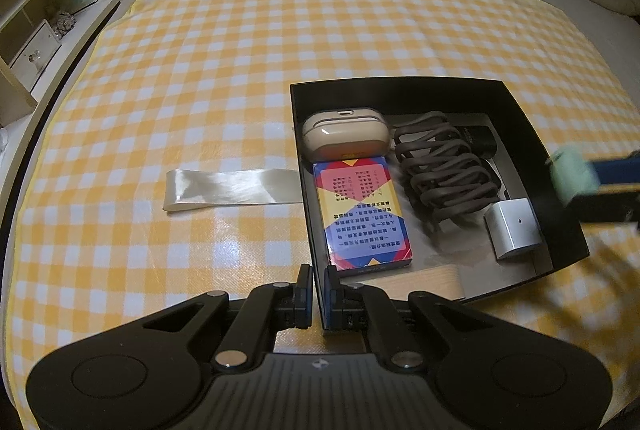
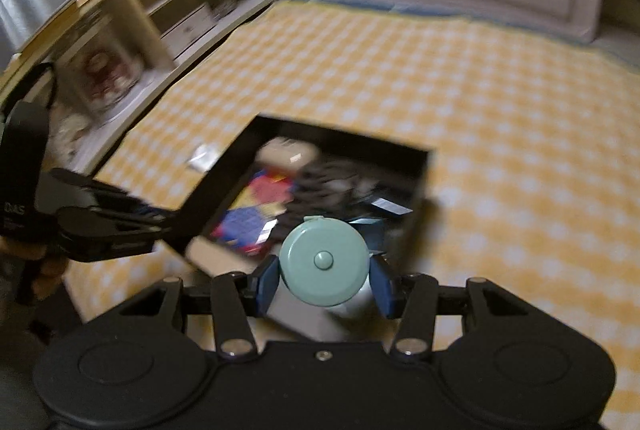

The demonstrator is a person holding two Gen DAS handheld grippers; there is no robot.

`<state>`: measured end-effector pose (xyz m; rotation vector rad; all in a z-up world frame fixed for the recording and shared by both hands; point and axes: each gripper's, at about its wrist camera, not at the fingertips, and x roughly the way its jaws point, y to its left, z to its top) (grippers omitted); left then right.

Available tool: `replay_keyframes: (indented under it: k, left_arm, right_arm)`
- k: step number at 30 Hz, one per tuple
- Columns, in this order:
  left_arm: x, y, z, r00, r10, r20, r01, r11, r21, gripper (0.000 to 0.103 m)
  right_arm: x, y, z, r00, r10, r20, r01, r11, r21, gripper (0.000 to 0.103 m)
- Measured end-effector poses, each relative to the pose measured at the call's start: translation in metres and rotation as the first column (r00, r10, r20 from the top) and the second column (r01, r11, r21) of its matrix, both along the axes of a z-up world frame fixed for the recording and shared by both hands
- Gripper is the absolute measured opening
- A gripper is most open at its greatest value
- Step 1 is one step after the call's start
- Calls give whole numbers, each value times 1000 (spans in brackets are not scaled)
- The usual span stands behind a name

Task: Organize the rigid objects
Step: 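Carry the tape measure into the black box beside the white charger, release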

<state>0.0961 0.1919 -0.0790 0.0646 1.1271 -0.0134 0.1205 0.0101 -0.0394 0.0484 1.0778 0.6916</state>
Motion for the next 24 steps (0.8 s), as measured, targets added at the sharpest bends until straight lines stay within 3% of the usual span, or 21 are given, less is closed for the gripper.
replay_keyframes:
  k: [4,12,20,22,24]
  left_arm:
    - [-1,1,0,1000,-13,3,13,1000,-1,6]
    - [0,4,1,1000,-26,0,26,999,-25,7]
    - [1,3,0,1000,-28,-2,28,999,-32,7]
    - [1,2,0,1000,-28,-2,28,999,-30,7]
    - [1,3,0,1000,-27,-2,27,999,-31,7]
  right_arm:
    - [9,22,-16,992,49,-118,-49,999,2,50]
    - [23,43,-39,979,65,-191,-78,995,-63,50]
    - [30,47,-42,991,44,-126,-56,994,-93,51]
    - [33,46,-40,989,40,-144,-51,996,-68,68]
    - [34,43,-39,987,27,-159,-36,998,-54,73]
